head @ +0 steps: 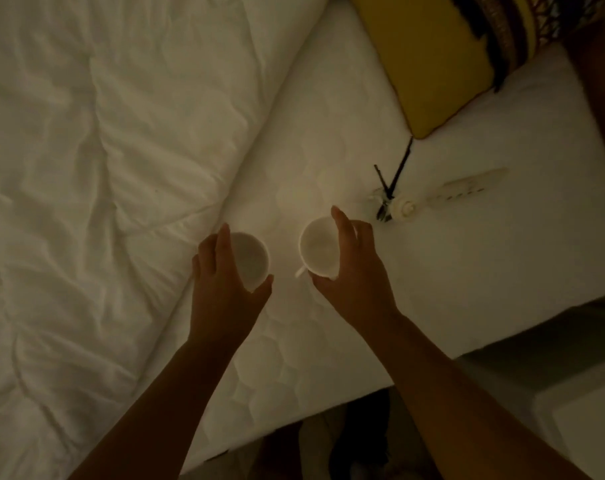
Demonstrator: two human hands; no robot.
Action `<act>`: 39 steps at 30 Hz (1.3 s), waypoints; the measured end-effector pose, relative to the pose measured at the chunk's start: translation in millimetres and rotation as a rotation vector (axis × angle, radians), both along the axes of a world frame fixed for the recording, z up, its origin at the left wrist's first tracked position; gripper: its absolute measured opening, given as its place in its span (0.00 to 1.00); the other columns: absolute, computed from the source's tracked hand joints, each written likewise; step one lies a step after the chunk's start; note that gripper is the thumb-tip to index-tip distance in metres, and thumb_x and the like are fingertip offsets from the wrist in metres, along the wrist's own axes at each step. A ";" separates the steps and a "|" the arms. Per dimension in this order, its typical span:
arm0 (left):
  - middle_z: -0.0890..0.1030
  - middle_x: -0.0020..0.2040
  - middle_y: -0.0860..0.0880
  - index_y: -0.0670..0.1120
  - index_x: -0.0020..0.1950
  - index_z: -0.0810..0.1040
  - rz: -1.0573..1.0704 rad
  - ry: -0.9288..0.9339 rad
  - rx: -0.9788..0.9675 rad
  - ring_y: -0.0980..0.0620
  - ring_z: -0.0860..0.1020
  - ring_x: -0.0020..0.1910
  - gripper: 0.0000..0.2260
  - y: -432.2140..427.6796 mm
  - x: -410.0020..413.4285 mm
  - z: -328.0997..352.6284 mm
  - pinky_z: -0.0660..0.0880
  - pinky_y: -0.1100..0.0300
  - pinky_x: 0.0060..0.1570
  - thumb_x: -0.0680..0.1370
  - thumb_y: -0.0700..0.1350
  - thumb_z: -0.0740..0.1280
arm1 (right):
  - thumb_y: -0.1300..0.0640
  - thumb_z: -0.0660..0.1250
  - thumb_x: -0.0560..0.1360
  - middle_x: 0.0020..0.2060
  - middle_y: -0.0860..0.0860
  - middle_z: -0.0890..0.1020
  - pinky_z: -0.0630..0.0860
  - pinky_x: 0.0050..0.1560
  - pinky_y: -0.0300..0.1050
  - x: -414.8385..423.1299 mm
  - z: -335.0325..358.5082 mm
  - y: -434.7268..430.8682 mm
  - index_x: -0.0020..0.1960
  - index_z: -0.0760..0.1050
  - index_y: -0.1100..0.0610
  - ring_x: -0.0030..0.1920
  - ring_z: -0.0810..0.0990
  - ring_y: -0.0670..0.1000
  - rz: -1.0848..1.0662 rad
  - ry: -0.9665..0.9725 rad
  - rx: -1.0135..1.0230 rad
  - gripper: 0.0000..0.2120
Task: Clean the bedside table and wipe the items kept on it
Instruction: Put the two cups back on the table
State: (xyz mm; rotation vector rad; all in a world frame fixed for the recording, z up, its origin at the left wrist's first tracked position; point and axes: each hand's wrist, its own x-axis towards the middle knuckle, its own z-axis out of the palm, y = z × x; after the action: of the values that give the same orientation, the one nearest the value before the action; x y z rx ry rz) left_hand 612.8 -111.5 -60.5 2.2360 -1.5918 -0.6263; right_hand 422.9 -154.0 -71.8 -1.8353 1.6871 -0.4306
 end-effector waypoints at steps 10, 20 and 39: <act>0.63 0.70 0.50 0.51 0.78 0.50 -0.370 0.066 0.069 0.50 0.66 0.66 0.50 38.3 -142.4 29.5 0.70 0.58 0.55 0.64 0.56 0.77 | 0.42 0.77 0.64 0.64 0.35 0.61 0.66 0.50 0.26 -151.9 17.1 110.7 0.76 0.46 0.38 0.61 0.63 0.29 -0.435 -0.210 0.101 0.52; 0.61 0.71 0.52 0.57 0.77 0.48 -0.744 0.271 0.050 0.50 0.64 0.69 0.48 39.6 -398.3 27.1 0.71 0.55 0.57 0.66 0.58 0.74 | 0.44 0.79 0.62 0.65 0.46 0.66 0.66 0.47 0.28 -374.1 26.1 175.3 0.76 0.50 0.42 0.61 0.69 0.42 -0.858 -0.077 -0.051 0.52; 0.62 0.68 0.55 0.57 0.76 0.50 -1.323 0.268 -0.105 0.43 0.67 0.67 0.49 44.5 -690.7 -12.3 0.72 0.39 0.60 0.65 0.47 0.77 | 0.45 0.78 0.64 0.65 0.53 0.66 0.79 0.51 0.52 -579.1 -11.5 253.5 0.76 0.50 0.48 0.60 0.75 0.57 -1.548 0.058 -0.220 0.51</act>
State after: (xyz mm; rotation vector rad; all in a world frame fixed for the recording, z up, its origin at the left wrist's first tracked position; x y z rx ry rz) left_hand -77.9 -67.0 -72.8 0.6925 -2.6766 -1.0069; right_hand -156.3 99.5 -83.3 -0.2525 2.8788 -1.1517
